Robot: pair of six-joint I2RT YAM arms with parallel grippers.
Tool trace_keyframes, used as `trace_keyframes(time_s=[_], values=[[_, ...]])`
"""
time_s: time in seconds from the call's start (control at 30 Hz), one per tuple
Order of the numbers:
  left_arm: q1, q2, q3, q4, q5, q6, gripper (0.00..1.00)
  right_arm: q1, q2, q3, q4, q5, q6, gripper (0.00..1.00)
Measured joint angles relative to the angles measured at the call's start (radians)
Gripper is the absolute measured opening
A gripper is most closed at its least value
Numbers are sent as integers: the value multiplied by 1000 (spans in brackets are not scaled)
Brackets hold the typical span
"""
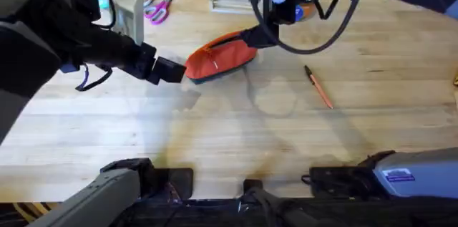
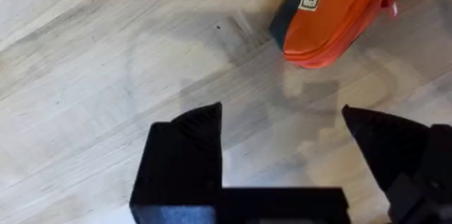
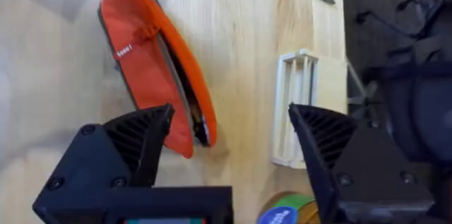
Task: Unzip the bag, pick up the pens from the table one at a time and place them inside, then zip the bag closed.
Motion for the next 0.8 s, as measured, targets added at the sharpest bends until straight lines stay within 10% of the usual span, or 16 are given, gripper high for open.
trace_keyframes(time_s=[0.33, 0.57, 0.8], values=[[0, 0, 0, 0, -1, 0, 993, 9, 28, 0, -18, 22, -168, 989], [0, 0, 0, -4, -2, 0, 993, 30, 34, 0, -46, -18, -184, 71], [0, 0, 0, -4, -5, 0, 993, 30, 130, 0, -42, -30, -189, 33]])
